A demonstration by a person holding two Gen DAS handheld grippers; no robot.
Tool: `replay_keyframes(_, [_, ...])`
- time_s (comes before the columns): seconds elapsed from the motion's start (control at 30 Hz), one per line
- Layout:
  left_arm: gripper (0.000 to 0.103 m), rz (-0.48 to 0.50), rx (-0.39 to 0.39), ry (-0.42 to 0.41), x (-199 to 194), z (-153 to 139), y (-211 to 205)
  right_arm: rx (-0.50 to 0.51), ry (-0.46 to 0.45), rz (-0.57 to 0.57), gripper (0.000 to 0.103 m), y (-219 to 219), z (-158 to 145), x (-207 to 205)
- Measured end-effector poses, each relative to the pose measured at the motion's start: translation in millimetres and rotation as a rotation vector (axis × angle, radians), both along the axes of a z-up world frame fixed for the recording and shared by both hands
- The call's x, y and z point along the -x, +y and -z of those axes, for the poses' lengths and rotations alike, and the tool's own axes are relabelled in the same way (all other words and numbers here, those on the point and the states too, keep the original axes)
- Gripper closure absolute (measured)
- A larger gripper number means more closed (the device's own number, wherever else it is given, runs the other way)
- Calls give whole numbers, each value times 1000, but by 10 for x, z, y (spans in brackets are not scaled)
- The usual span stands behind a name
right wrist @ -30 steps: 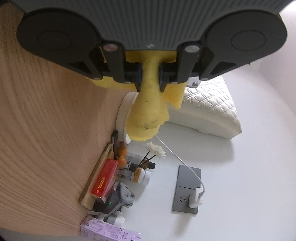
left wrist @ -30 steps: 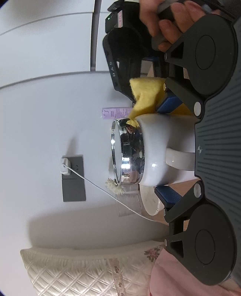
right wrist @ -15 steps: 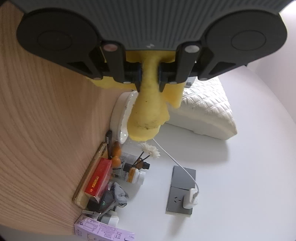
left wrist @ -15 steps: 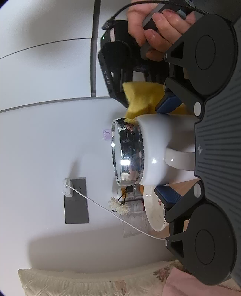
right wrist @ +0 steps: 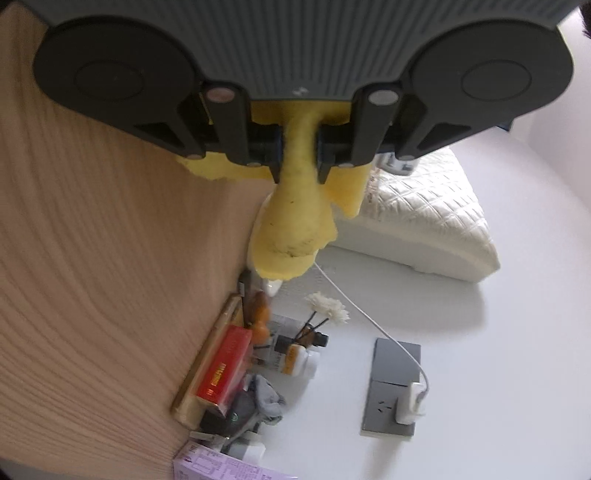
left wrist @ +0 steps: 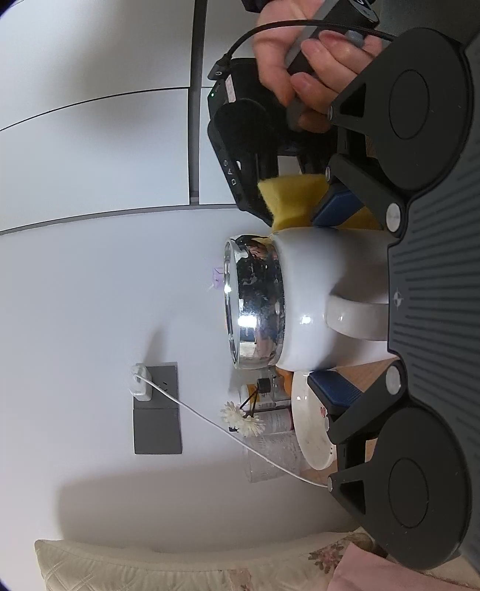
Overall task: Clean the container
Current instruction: 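Wipe the yellow cloth around the mug's silver rim with the right gripper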
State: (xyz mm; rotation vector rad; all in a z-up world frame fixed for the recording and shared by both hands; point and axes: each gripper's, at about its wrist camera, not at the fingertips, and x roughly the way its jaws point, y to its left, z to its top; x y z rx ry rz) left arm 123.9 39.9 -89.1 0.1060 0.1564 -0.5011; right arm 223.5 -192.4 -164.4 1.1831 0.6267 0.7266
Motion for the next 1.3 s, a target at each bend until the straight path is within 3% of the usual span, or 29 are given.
replay_keyframes(0.17, [16,5,5,-2,-11,-12,-3,-14,-55,-22,85,4,-118,-35])
replay_keyframes(0.27, [16,17,-2,0,-44,-27,-20,42,-3,-21,85,-14,-29,-72])
replay_keyframes(0.33, [16,31,-4,2,-76,-35,-15,70,-33,-7,85,-16,-58,-48])
replay_keyframes(0.53, [16,54,-1,3,-114,-37,9,-20,-41,-16,85,-50,-64,-77])
replay_keyframes(0.67, [16,61,0,4,-122,-37,16,14,4,-20,85,-58,45,-83])
replay_keyframes(0.8, [16,68,-10,13,-127,-61,13,-17,-42,-38,85,-74,-44,-89])
replay_keyframes(1.0, [16,101,-29,28,-168,-96,39,13,-15,-58,85,-99,54,-117])
replay_keyframes(1.13, [16,149,-29,36,-231,-101,100,-31,-54,-63,85,-121,-27,-85])
replay_keyframes(1.3, [15,185,-34,39,-272,-99,137,-4,-18,-61,85,-146,57,-68])
